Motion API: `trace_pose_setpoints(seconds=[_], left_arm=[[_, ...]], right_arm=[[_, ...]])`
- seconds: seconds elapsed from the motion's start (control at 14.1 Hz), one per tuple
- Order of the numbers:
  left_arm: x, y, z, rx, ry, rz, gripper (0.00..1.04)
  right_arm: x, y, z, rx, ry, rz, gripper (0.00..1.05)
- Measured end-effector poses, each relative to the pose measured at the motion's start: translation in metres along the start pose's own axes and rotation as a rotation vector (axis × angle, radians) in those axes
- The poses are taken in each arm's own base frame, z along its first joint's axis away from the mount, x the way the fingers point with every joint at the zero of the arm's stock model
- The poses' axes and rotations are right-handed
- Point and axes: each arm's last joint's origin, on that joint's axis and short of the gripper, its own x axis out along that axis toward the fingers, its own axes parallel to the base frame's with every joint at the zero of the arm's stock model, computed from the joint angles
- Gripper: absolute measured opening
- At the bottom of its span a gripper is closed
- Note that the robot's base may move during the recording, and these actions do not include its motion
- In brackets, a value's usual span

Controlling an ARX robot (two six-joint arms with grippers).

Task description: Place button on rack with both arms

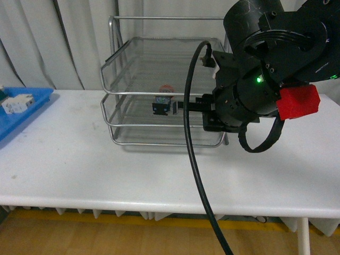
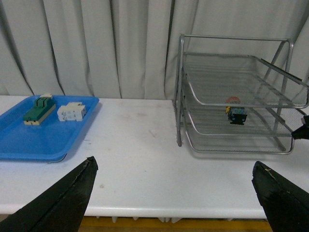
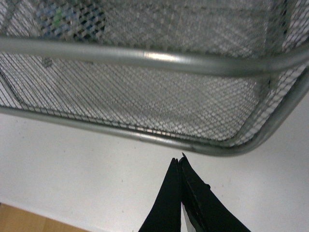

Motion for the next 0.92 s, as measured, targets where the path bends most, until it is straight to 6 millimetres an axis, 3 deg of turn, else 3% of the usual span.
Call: trace_pose_setpoints(seconds=[0.28,0.57,0.92], left_arm=[[0.0,0.0,0.0,0.0,0.0,0.0,0.98],[0.0,0.0,0.0,0.0,0.0,0.0,0.98],[0.0,0.0,0.0,0.0,0.0,0.0,0.98]], right_arm=[[0.0,0.012,-0.007,-0.019,0.036,0.031,0.02],[0.012,0.004,-0.006,-0.006,0.048,0.016,0.02],[0.004,0.003,-0.011,0.015,0.043,0.033,0.02]])
